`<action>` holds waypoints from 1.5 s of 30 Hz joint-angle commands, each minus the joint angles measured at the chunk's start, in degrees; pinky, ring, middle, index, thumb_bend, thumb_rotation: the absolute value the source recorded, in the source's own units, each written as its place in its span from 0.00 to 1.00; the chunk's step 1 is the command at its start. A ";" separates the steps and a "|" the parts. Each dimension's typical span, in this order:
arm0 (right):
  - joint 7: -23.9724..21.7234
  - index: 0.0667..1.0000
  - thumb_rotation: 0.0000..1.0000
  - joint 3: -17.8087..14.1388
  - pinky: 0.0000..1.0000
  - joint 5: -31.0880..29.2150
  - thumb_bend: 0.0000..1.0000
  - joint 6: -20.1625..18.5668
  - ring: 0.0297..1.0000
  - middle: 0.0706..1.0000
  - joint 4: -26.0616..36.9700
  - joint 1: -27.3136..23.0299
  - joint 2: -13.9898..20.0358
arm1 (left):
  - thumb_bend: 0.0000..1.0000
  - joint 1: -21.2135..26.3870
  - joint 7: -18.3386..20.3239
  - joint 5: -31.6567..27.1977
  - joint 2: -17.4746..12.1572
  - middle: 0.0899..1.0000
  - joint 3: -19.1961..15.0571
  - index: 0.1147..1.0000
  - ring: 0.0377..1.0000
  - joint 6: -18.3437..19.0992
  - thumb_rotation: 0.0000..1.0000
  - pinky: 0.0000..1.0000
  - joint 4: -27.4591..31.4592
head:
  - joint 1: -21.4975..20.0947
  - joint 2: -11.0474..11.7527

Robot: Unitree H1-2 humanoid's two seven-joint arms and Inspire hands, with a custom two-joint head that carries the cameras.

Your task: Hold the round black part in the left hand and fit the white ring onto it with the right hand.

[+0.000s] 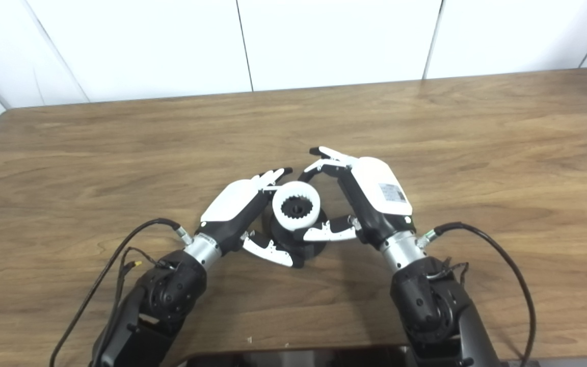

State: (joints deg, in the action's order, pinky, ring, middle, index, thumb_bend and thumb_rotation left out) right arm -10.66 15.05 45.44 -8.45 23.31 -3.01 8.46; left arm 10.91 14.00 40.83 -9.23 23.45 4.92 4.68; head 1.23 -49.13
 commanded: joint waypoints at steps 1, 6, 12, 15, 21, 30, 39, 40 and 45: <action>1.41 0.60 0.27 -0.09 0.86 -0.10 0.76 1.67 0.85 0.86 0.59 -0.73 -0.15 | 0.94 2.10 -0.07 0.87 -0.34 1.00 -0.31 0.55 1.00 0.24 0.38 1.00 2.26 | -0.06 -0.16; 1.80 0.60 0.26 -0.17 0.87 -0.32 0.76 1.89 0.85 0.86 0.34 0.13 0.16 | 0.94 1.97 -0.24 0.64 -0.40 1.00 -0.41 0.55 1.00 -0.12 0.37 1.00 2.29 | 0.10 -0.29; 1.86 0.60 0.25 -0.08 0.88 -0.28 0.76 1.80 0.85 0.87 0.32 0.70 0.55 | 0.94 1.95 -0.13 0.62 -0.54 1.00 -0.53 0.55 1.00 0.03 0.37 1.00 2.42 | 0.02 -0.50; 2.17 0.59 0.26 -0.09 0.88 -0.34 0.76 2.10 0.85 0.87 0.14 0.98 0.78 | 0.94 1.98 0.07 0.64 -0.71 1.00 -0.52 0.55 1.00 0.17 0.38 1.00 2.62 | -0.10 -0.59; 2.10 0.60 0.26 -0.20 0.89 -0.22 0.76 1.95 0.85 0.87 0.06 1.37 1.21 | 0.94 2.09 0.27 0.90 -0.98 1.00 -0.39 0.55 1.00 0.64 0.39 1.00 2.99 | -0.11 -0.94; -4.31 0.74 0.45 1.11 0.88 3.32 0.88 -2.07 0.91 0.93 1.52 0.49 2.74 | 0.94 2.12 0.21 1.23 -0.77 1.00 -0.48 0.55 1.00 0.73 0.37 1.00 2.95 | -0.16 -1.00; -16.79 1.00 0.47 1.45 0.86 10.83 1.00 -10.70 0.98 1.00 3.97 -1.24 4.61 | 0.94 2.23 0.11 0.94 -0.59 1.00 -0.66 0.55 1.00 0.52 0.36 1.00 2.61 | -0.63 -0.98; -17.09 1.00 0.45 1.14 0.86 10.95 1.00 -11.03 0.98 1.00 4.01 -1.29 4.70 | 0.94 2.26 0.16 0.98 -0.58 1.00 -0.65 0.55 1.00 0.60 0.36 1.00 2.67 | -0.59 -1.06; -17.83 1.00 0.42 -0.22 0.89 10.37 1.00 -12.29 0.99 1.00 4.36 -1.61 5.43 | 0.94 2.34 0.32 1.15 -0.56 1.00 -0.60 0.55 1.00 0.71 0.37 1.00 2.79 | -0.61 -1.03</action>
State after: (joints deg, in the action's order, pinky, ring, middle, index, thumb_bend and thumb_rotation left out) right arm -27.66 15.79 54.55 -19.75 26.93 -4.03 12.48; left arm 10.91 14.73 41.94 -9.67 23.42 5.96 5.80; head 0.62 -50.10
